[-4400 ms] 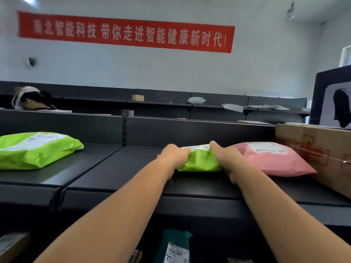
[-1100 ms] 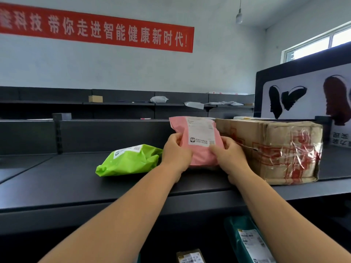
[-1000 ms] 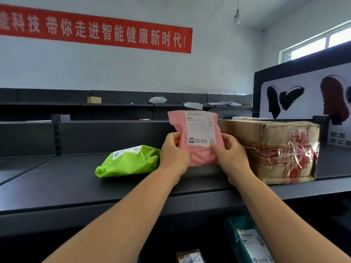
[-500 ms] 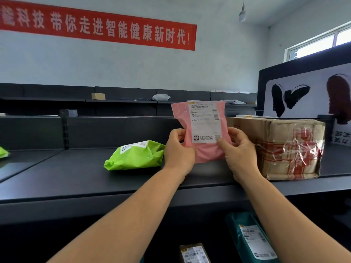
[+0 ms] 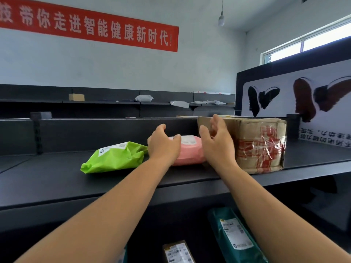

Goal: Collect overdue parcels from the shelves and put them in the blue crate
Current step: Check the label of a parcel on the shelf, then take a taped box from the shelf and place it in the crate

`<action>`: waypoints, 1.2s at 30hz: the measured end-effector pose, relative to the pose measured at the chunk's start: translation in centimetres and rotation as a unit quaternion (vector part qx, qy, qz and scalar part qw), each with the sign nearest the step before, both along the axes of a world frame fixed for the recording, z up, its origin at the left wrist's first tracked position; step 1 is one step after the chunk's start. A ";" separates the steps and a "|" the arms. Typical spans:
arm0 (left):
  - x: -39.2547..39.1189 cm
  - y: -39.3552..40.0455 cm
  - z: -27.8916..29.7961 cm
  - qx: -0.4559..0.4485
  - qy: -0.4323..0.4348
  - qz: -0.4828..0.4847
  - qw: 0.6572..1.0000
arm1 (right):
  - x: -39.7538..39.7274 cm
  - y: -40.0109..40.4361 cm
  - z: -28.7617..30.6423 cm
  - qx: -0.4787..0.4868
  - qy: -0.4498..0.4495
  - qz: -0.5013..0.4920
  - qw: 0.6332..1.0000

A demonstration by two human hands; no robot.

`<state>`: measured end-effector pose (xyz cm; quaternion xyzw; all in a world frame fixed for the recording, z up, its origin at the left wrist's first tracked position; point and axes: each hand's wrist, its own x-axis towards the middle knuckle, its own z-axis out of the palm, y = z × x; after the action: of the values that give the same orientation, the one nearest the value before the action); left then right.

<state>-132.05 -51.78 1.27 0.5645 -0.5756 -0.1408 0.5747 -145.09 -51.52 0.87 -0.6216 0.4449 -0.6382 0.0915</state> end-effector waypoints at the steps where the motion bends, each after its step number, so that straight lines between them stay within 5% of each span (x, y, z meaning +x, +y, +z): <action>1: -0.6 0.2 0.6 -0.015 0.002 -0.004 1.000 | -0.2 0.4 0.5 -0.013 0.004 -0.005 1.000; 12: -8.6 0.8 4.6 0.029 0.115 -0.185 0.976 | -5.8 3.3 6.0 -0.117 0.025 -0.098 0.988; 20: -12.0 -0.3 3.7 0.184 0.176 -0.235 0.938 | -12.5 1.2 5.7 0.059 -0.053 -0.119 0.990; 26: -12.6 -0.9 3.1 0.193 0.179 -0.268 0.927 | -13.9 -0.9 4.5 0.175 -0.089 -0.065 0.978; 31: -12.4 -1.6 2.6 0.192 0.186 -0.287 0.920 | -14.8 -1.3 4.0 0.278 -0.222 0.041 0.934; 36: -12.6 -1.6 2.1 0.178 0.212 -0.312 0.909 | -14.9 -1.0 3.3 0.256 -0.233 0.077 0.935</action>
<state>-144.62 -53.42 3.35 0.4060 -0.5522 -0.5294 0.5000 -160.00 -52.53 4.21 -0.4430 0.5101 -0.6207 0.3978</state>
